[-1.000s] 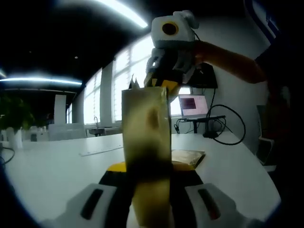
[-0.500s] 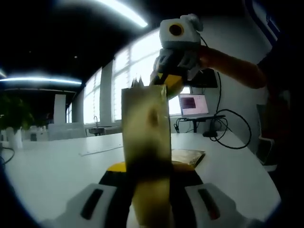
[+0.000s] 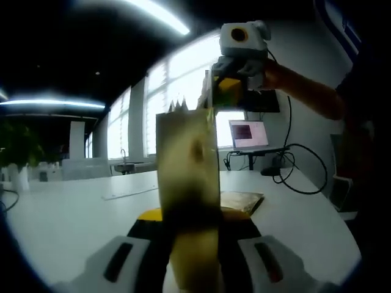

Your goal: Extract single mask from mask box in order stack masks on table

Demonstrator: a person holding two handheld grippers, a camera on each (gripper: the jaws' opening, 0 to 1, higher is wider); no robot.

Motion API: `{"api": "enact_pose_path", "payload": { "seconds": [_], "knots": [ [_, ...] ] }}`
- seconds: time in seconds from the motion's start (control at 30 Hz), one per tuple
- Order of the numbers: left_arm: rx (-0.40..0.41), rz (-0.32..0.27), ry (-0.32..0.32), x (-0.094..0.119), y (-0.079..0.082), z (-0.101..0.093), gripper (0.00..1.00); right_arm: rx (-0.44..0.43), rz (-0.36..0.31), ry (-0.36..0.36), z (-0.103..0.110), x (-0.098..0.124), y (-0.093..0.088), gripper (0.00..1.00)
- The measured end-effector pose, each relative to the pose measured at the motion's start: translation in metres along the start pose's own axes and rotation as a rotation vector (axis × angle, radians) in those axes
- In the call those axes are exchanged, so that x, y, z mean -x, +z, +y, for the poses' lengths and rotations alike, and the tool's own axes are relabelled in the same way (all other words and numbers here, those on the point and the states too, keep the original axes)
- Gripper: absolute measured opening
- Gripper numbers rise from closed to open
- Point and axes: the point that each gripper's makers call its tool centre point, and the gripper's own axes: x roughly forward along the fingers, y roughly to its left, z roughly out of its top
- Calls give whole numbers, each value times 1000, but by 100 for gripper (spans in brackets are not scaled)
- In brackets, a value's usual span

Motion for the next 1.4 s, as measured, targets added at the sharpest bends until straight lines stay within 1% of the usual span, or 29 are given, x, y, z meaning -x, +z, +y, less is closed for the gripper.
{"api": "enact_pose_path", "payload": {
  "seconds": [0.07, 0.13, 0.4, 0.43, 0.57, 0.83, 0.87, 0.93, 1.0, 1.07, 1.27, 1.4],
  "knots": [
    [0, 0, 0, 0, 0, 0, 32, 9, -25, -31, -2, 5, 3, 0],
    [0, 0, 0, 0, 0, 0, 32, -1, -37, -47, -3, 9, 5, 0],
    [-1, 1, 2, 0, 0, 0, 32, 3, -59, -95, -5, 19, 11, 0],
    [-1, 1, 2, 0, 0, -1, 32, 14, -65, -120, -8, 20, 12, 0],
    [0, 1, 2, 0, 0, 0, 32, 9, -84, -148, -7, 25, 14, 0],
    [2, 1, 1, 0, 0, 0, 32, -27, -132, -223, -7, 38, 17, 0],
    [2, 1, 1, 0, 0, 0, 32, -45, -153, -237, -7, 41, 19, 0],
    [5, 1, 1, 0, 0, 0, 32, -56, -166, -262, -9, 44, 18, 0],
    [10, 0, -2, 1, 0, -1, 32, -71, -178, -266, -8, 44, 16, 0],
    [19, -12, -9, 2, 3, -2, 33, -84, -188, -279, -9, 45, 16, 0],
    [25, -91, -23, 6, 19, -3, 33, -121, -231, -312, -12, 48, 16, 0],
    [35, -115, -20, 7, 24, -1, 33, -158, -272, -345, -16, 53, 17, 0]
  ]
}}
